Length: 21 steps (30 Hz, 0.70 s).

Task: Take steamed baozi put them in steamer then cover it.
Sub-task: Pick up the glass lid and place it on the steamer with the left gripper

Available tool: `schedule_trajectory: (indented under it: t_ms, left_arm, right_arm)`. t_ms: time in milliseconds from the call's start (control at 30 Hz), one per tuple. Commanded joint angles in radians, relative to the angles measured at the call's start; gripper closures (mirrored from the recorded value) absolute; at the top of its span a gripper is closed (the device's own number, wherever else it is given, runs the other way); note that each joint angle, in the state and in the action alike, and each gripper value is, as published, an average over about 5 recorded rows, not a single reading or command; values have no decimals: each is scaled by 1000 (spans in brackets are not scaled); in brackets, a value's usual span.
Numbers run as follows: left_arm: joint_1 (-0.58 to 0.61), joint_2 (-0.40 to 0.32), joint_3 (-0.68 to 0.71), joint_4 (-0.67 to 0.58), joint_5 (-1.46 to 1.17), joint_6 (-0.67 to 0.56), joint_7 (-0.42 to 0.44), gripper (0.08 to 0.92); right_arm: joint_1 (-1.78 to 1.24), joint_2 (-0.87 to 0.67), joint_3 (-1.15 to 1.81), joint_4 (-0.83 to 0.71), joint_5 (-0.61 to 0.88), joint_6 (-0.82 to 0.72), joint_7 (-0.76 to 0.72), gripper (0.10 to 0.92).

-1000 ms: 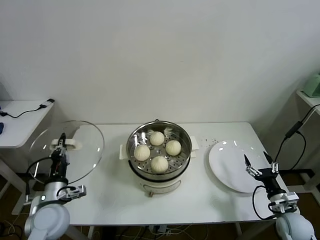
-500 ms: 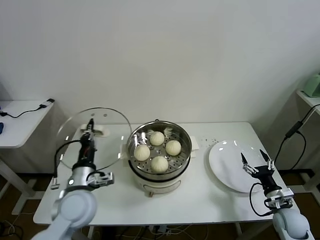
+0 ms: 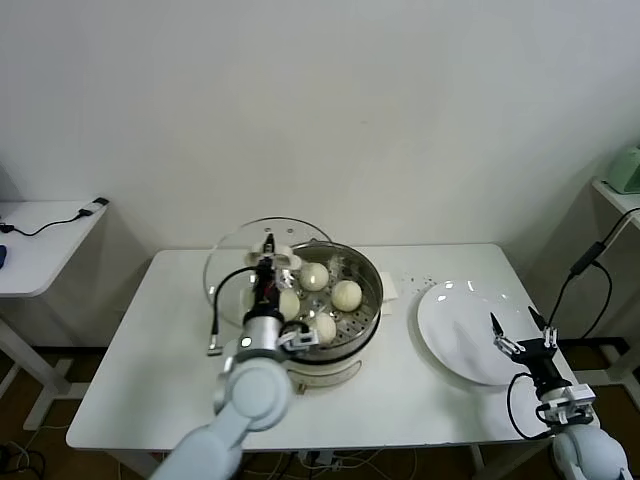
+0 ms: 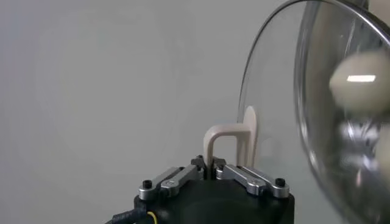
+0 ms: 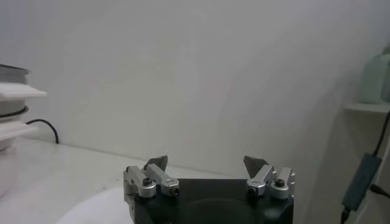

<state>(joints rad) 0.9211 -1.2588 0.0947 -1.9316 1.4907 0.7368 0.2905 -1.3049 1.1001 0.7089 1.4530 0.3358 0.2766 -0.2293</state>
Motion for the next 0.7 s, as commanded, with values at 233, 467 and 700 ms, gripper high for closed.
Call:
schedule_trajectory:
  t_ms: [233, 467, 700]
  left_arm:
    - [-61, -265, 108, 205, 144, 49, 49, 853]
    - [-41, -262, 88, 218, 137, 49, 41, 853]
    - [-23, -252, 70, 218, 116, 49, 28, 853]
  right_arm:
    - [-14, 1, 34, -25, 1, 22, -8, 203]
    - [-9, 7, 32, -32, -4, 26, -11, 203]
    - [-7, 6, 32, -35, -9, 28, -13, 203]
